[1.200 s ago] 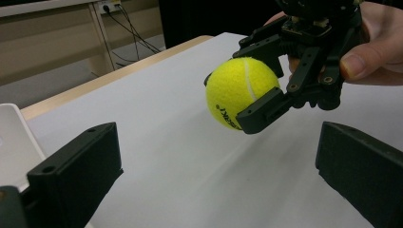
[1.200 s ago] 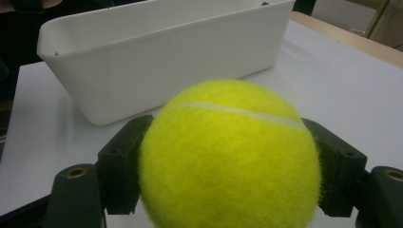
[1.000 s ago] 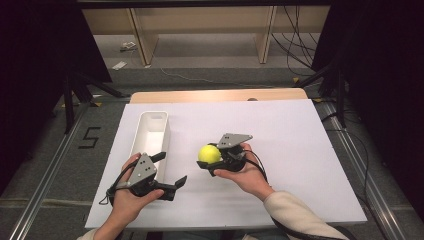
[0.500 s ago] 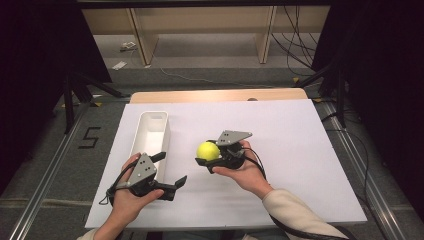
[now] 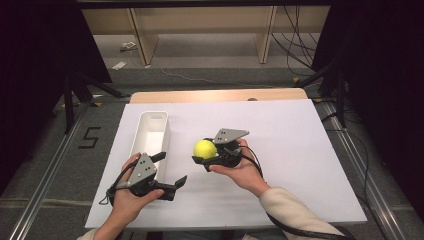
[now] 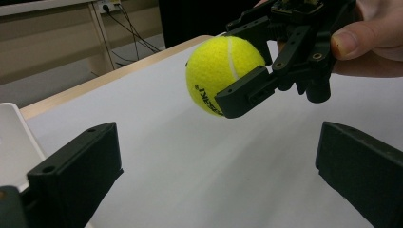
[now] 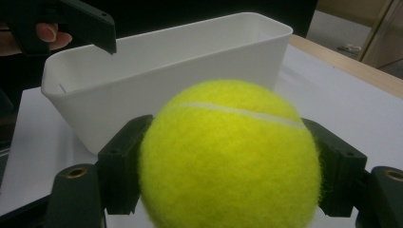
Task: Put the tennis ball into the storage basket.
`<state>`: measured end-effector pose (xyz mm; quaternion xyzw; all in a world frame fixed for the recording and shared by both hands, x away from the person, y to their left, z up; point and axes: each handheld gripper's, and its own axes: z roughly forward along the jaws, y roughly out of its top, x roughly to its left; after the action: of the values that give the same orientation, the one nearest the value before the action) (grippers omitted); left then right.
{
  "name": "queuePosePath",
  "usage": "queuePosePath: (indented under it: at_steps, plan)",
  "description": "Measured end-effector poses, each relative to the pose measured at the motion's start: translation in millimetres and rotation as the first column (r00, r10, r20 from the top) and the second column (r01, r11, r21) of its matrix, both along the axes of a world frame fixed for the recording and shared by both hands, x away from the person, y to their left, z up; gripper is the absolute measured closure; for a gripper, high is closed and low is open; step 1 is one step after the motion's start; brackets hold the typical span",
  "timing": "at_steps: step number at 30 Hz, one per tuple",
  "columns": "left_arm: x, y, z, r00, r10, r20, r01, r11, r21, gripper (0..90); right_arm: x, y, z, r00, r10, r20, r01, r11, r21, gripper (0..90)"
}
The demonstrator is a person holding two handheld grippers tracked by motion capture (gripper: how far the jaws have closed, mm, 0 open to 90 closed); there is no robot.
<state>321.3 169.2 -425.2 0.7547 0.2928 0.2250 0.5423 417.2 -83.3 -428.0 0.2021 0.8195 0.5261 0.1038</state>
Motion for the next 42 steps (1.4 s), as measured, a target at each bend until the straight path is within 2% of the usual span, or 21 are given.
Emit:
queuePosePath:
  at_steps: [42]
  plan:
    - [0.0,0.2,-0.1,1.0,-0.001,0.0,0.001,1.0,0.002,0.8,6.9,8.5,10.0,0.9998,-0.004,0.02,0.004,1.0,0.024,26.5]
